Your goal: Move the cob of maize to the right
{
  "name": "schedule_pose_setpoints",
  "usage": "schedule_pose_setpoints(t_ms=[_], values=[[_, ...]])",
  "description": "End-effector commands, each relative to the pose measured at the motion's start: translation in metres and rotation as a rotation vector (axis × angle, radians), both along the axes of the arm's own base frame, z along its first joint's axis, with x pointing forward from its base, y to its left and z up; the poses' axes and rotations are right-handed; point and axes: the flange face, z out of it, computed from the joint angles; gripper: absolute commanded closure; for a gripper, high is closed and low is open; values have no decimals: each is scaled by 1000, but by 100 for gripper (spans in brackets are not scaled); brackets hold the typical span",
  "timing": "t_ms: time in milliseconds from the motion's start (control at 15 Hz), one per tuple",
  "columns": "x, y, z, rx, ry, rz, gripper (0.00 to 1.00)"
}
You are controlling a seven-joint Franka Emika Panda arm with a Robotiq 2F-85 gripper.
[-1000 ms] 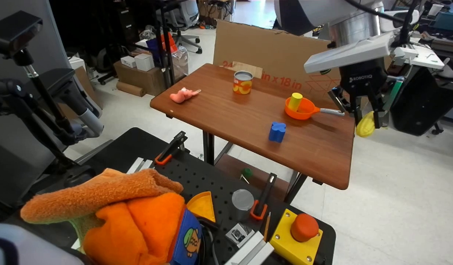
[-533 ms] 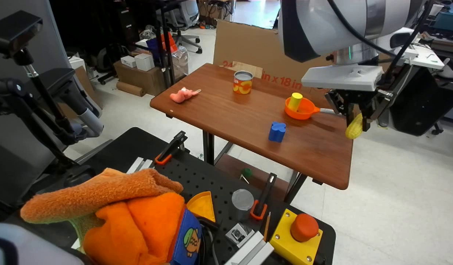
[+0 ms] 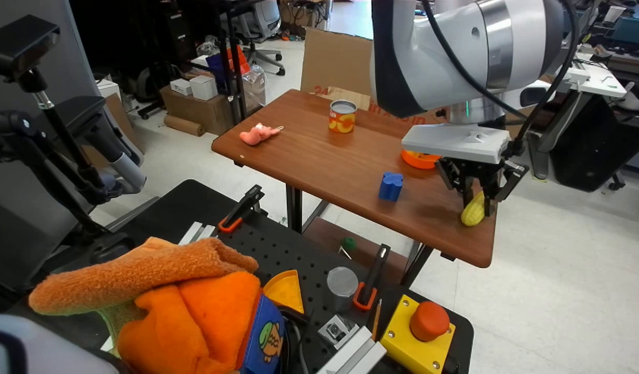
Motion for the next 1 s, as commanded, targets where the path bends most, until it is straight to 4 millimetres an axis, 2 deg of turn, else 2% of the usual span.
schedule_pose_setpoints(t_ms=[0, 67, 133, 333, 467, 533, 800, 867, 933], values=[[-11, 19, -2, 10, 39, 25, 91], [-11, 19, -2, -23, 40, 37, 41], [-11, 21, -1, -30, 42, 46, 39], [-15, 30, 10, -10, 33, 57, 19], [-18, 42, 27, 27, 6, 81, 4], [-19, 50, 37, 49, -12, 98, 1], [-37, 90, 101, 178, -74, 128, 0], [-16, 78, 66, 133, -45, 113, 0], [-20, 86, 83, 151, -67, 122, 0]])
